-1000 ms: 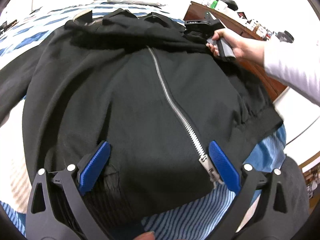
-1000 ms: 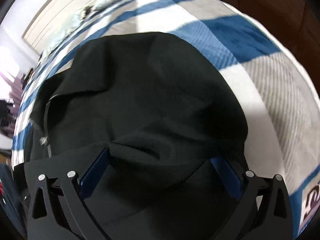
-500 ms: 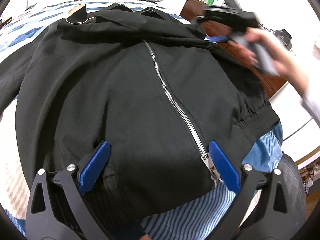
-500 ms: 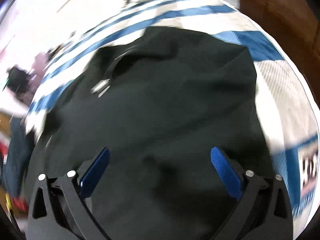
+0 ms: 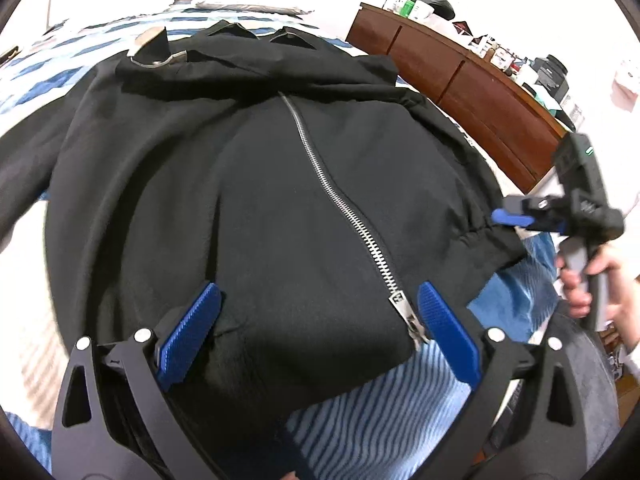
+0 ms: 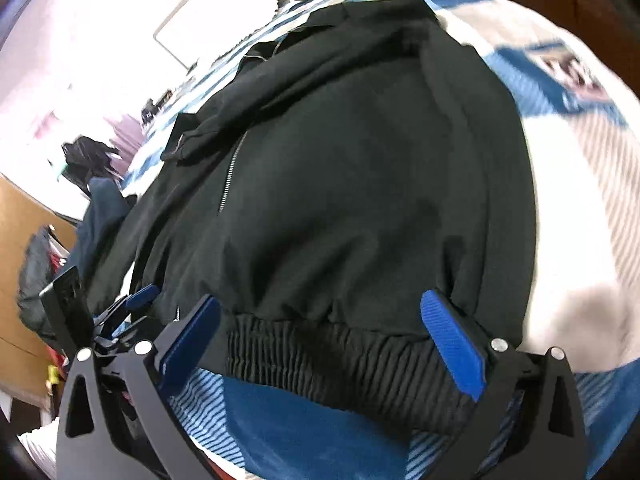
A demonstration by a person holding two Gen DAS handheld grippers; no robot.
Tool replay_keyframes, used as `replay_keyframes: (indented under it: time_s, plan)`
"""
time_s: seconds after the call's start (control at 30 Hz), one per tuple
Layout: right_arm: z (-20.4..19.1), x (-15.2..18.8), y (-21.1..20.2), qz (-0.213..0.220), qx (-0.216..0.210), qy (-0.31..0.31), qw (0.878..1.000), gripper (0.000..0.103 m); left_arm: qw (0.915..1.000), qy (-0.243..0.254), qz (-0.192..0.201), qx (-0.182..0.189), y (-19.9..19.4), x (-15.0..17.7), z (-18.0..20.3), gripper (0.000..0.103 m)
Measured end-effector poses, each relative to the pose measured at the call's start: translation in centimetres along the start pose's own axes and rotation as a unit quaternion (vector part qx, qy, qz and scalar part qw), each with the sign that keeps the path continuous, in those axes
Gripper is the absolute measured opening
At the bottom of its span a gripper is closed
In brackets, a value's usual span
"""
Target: Fold large clothes
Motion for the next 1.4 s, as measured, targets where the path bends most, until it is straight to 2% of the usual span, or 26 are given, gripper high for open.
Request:
replay_keyframes:
  time_s: [0.13,0.23,0.3,0.4,0.47,0.53,0.6,0.67,0.7,0.73,0.8,0.83,0.87,0.93,1.07,1.1,1.2,1.27,1.4]
  plan:
    - [0.4,0.2,0.3,0.028,0.003,-0.001,1.000,0.098,0.9985,-0.035,0.018,-0.039,-3.8,-0.9,-2.1,0.097]
    - [0.4,0.7,-0.1,0.057,0.002,-0.010,0.998,0.098,0.9942,-0.080,0.034,-0.062,-7.1,-1.0,-5.4,0.097]
    - [0.4,1.1,-0.4,0.081,0.001,-0.033,0.996,0.098,0.9896,-0.120,0.040,-0.068,-8.5,-0.8,-7.9,0.097]
    - [0.2,1.2,-0.6,0.089,0.006,-0.057,0.994,0.098,0.9751,-0.199,0.048,-0.085,-10.2,0.0,-12.9,0.097]
    - [0.2,1.0,-0.8,0.091,-0.002,-0.052,0.994,0.099,0.9582,-0.265,0.062,-0.087,-11.4,0.8,-16.7,0.097]
    - [0.5,0.8,-1.3,0.096,-0.024,-0.043,0.994,0.098,0.9391,-0.328,0.078,-0.069,-12.5,1.9,-19.7,0.097]
    - [0.6,0.6,-1.4,0.099,-0.037,-0.034,0.994,0.098,0.9105,-0.398,0.101,-0.046,-13.2,3.1,-22.8,0.097]
    - [0.6,0.5,-1.5,0.102,-0.048,-0.026,0.993,0.098,0.8853,-0.450,0.112,-0.040,-13.2,4.3,-24.9,0.097]
    - [0.5,0.5,-1.3,0.103,-0.050,-0.024,0.993,0.098,0.8760,-0.467,0.116,-0.035,-13.1,4.6,-25.6,0.097]
    - [0.4,0.4,-1.3,0.103,-0.052,-0.021,0.993,0.098,0.8617,-0.491,0.123,-0.036,-12.9,5.1,-26.6,0.097]
    - [0.3,0.4,-1.3,0.104,-0.055,-0.018,0.993,0.098,0.8442,-0.518,0.132,-0.038,-12.4,5.8,-27.6,0.097]
    - [0.3,0.4,-1.3,0.105,-0.057,-0.016,0.993,0.098,0.8321,-0.537,0.134,-0.041,-11.9,6.2,-28.2,0.097]
    - [0.3,0.4,-1.3,0.105,-0.059,-0.013,0.993,0.099,0.8248,-0.547,0.136,-0.044,-11.7,6.9,-28.3,0.097]
    - [0.3,0.3,-1.3,0.106,-0.065,-0.008,0.992,0.099,0.8139,-0.562,0.139,-0.051,-10.9,7.3,-28.8,0.097]
    - [0.4,0.3,-1.4,0.106,-0.074,-0.002,0.992,0.099,0.8080,-0.564,0.149,-0.080,-9.7,6.5,-30.1,0.097]
    - [0.4,0.3,-1.4,0.106,-0.074,-0.002,0.992,0.099,0.8044,-0.567,0.155,-0.088,-9.4,6.2,-30.8,0.097]
    - [0.5,0.3,-1.4,0.105,-0.073,-0.005,0.992,0.099,0.7923,-0.580,0.167,-0.091,-9.2,6.1,-32.6,0.097]
    - [0.5,0.3,-1.3,0.104,-0.071,-0.006,0.992,0.099,0.7801,-0.595,0.171,-0.090,-8.8,6.1,-33.6,0.097]
    - [0.4,0.2,-1.1,0.104,-0.065,-0.011,0.992,0.099,0.7716,-0.601,0.182,-0.103,-8.3,5.9,-34.7,0.097]
Point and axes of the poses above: each gripper's, at about its wrist camera, not at the fingertips, and y roughly the way its jaws point, z to its right, x to its underside, the point moved 8 cm from there along y, roughly the way its jaws point, and after that the axes turned 9 degrees about -x, right-handed, at the moved point
